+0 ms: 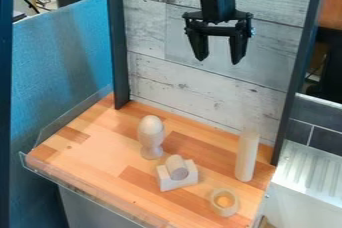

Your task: Move the ball to the upper right side of the table

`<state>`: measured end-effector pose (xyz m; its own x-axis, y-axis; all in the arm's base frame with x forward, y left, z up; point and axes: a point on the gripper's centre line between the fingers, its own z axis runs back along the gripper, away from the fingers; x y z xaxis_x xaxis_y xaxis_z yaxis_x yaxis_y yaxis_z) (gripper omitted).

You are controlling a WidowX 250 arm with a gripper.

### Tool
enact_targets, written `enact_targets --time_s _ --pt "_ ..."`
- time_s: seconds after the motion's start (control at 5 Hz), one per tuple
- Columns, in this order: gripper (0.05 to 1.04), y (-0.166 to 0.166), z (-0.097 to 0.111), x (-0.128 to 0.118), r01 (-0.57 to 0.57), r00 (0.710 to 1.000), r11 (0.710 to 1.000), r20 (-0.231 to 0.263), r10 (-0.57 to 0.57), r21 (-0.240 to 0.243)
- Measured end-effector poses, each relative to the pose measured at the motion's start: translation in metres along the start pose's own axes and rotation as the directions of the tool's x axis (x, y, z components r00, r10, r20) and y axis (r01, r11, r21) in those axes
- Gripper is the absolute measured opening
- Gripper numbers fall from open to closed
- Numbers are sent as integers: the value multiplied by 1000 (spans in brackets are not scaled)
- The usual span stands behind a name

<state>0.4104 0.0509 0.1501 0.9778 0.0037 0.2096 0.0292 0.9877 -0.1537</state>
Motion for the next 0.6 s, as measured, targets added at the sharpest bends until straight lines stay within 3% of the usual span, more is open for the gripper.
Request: enact_targets --time_s 0.2,0.4,0.6 --pt "1000 2 -14 -3 -12 999 1000 -37 12 -12" --pt "1000 19 -22 -19 -135 988 989 -91 129 -64" --pt "1000 42 -18 -33 -223 973 975 -62 223 9"
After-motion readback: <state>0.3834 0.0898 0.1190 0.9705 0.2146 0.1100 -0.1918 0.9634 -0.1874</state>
